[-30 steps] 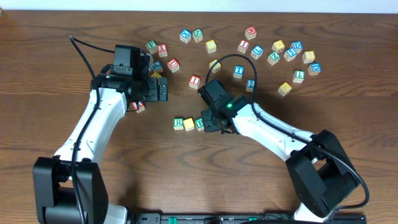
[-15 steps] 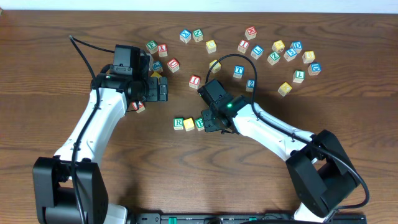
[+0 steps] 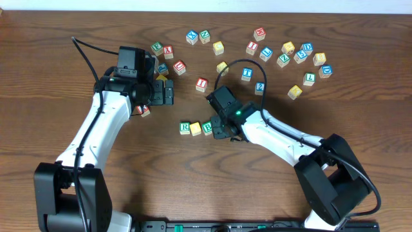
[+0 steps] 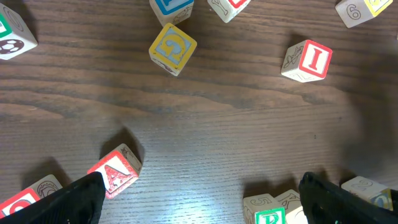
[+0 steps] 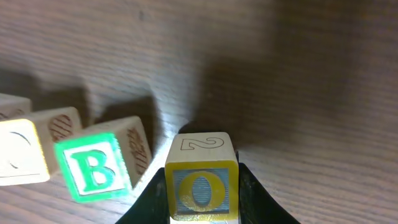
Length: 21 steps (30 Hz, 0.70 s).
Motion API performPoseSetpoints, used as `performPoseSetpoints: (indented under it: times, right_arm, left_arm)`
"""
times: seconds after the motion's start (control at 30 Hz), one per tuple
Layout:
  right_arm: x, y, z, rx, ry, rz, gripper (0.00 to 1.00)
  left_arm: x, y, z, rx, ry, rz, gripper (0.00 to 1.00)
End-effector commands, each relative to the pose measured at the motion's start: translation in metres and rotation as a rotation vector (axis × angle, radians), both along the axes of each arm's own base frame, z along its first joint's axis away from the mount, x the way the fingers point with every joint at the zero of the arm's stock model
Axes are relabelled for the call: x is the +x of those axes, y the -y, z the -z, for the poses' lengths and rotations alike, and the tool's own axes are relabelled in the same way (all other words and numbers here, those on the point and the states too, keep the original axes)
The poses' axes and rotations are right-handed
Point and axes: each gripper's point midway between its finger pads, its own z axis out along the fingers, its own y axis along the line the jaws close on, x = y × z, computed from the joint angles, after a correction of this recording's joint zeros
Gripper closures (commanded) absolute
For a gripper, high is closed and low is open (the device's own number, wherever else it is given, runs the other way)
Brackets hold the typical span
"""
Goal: Spell out ROBOT
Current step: 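Lower the yellow O block to the right of the green B block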
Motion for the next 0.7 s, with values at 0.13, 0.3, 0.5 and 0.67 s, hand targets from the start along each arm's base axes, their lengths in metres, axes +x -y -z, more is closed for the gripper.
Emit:
performPoseSetpoints:
  times: [0.13,0.3,0.5,0.67]
  right_arm:
    - [0.0001,0.001,-0.0046,0.004,0.02,0.018,0.79]
    - [0.0008,-0.003,-0.0055,0.023,0.02,0.013,0.78]
    - [0.0021,-0.0049,-0.0063,0.032,0.026,0.011,0.76]
    - [0.0021,-0.0058,-0.0065,0.037,0.025,0.011,0.76]
  left_arm:
    - [-0.0028,0.0018,0.0026,-0.003,-0.008,0.021,0.02]
    - [-0.0028,0.0018,0.0026,-0.003,-0.008,0.021,0.02]
    - [-0.0028,0.0018,0.0026,-0.003,-0.008,0.021,0.02]
    - [-0.0028,0.0018,0.0026,-0.003,-0.008,0.021,0.02]
